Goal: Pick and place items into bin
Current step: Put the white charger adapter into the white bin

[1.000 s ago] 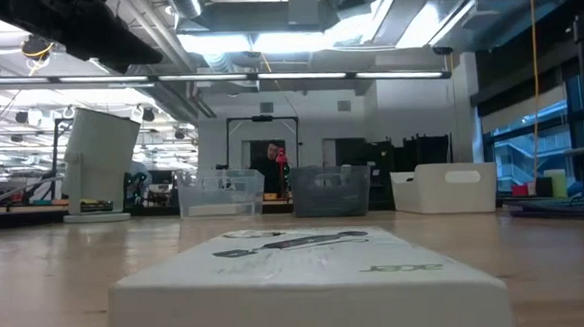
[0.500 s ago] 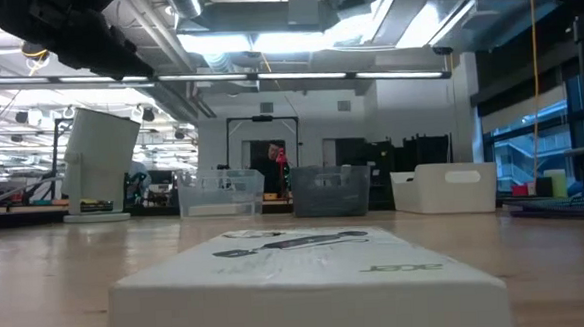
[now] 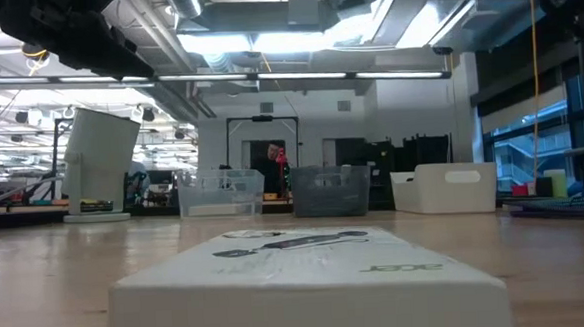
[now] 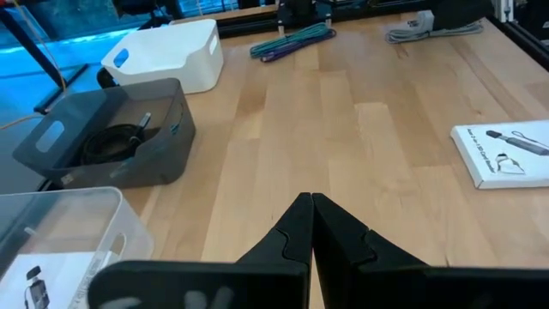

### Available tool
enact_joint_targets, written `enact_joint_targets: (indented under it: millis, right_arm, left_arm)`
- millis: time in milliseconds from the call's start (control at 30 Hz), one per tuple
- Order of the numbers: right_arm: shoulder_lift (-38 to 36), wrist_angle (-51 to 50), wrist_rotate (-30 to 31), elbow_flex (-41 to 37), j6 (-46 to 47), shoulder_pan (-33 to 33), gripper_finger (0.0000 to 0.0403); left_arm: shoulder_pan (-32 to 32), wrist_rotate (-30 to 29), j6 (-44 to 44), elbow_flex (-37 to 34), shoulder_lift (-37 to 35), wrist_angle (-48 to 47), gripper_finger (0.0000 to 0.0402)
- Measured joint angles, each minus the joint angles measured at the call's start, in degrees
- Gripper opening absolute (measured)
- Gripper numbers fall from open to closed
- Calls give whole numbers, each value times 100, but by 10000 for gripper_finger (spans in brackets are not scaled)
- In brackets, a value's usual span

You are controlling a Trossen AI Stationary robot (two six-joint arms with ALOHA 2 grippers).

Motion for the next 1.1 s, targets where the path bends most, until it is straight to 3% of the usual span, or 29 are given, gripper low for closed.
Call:
enact_joint_targets:
  millis: [367,633,800,1100]
  right_arm:
    - [0,-50,107,-7,-178,4,148]
    - [-94,-195,406,83,-196,4,143]
    - [-256,-979,921,481,-256,-6,146]
    - [-457,-1075,1721,640,-492,-227,145]
  left_arm:
    - [0,-6,4,0,0,2,2]
    - [0,-10,4,0,0,2,2]
    - [0,-156,9,0,0,2,2]
    - [0,-257,297,0,0,8,2]
